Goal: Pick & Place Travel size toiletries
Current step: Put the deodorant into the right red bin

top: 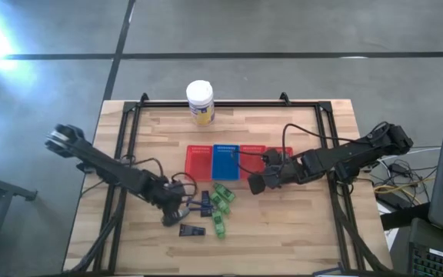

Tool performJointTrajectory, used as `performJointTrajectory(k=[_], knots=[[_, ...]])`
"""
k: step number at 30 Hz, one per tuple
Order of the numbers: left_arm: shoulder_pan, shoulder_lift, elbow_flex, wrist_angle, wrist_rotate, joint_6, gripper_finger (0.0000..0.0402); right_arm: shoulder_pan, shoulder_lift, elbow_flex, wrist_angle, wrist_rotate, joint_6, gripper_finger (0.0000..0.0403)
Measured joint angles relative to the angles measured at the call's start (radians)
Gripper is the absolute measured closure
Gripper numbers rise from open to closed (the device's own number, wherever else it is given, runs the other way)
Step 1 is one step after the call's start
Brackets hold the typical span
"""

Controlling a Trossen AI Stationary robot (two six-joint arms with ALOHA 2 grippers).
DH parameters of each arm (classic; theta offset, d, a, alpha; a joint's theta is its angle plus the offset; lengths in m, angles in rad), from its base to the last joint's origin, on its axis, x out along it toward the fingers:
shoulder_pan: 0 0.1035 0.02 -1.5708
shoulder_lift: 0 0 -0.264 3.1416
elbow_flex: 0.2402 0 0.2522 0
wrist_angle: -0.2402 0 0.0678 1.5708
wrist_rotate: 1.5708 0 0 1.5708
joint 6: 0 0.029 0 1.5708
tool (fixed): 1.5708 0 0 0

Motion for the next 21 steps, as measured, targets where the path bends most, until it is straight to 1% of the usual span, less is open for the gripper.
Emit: performJointTrajectory(k=[3,5,7,10,15,18,21], knots=[[0.0,0.043,0.018,-0.005,-0.015,-0.037,0.0301,0.0,0.0,-0.003,0.0,-0.003,-0.001,0.0089],[0.0,0.062,0.033,-0.007,-0.016,-0.06,0.0289,0.0,0.0,-0.005,0.0,-0.003,-0.008,0.0086],[-0.001,0.078,0.046,-0.004,-0.016,-0.095,0.0267,0.0,0.0,-0.005,0.001,-0.004,-0.021,0.0085],[-0.004,0.102,0.065,-0.015,-0.016,-0.12,0.0222,0.0,0.0,-0.006,0.002,-0.004,-0.026,0.0082],[-0.005,0.142,0.099,-0.035,-0.015,-0.071,0.0148,0.0,0.0,-0.017,0.002,-0.006,-0.027,0.0078],[-0.009,0.169,0.122,-0.061,-0.015,-0.024,0.012,0.0,0.0,-0.025,0.002,-0.006,-0.025,0.0075],[-0.015,0.204,0.143,-0.097,-0.015,0.017,0.0105,0.0,0.0,-0.033,0.003,-0.006,-0.023,0.0078]])
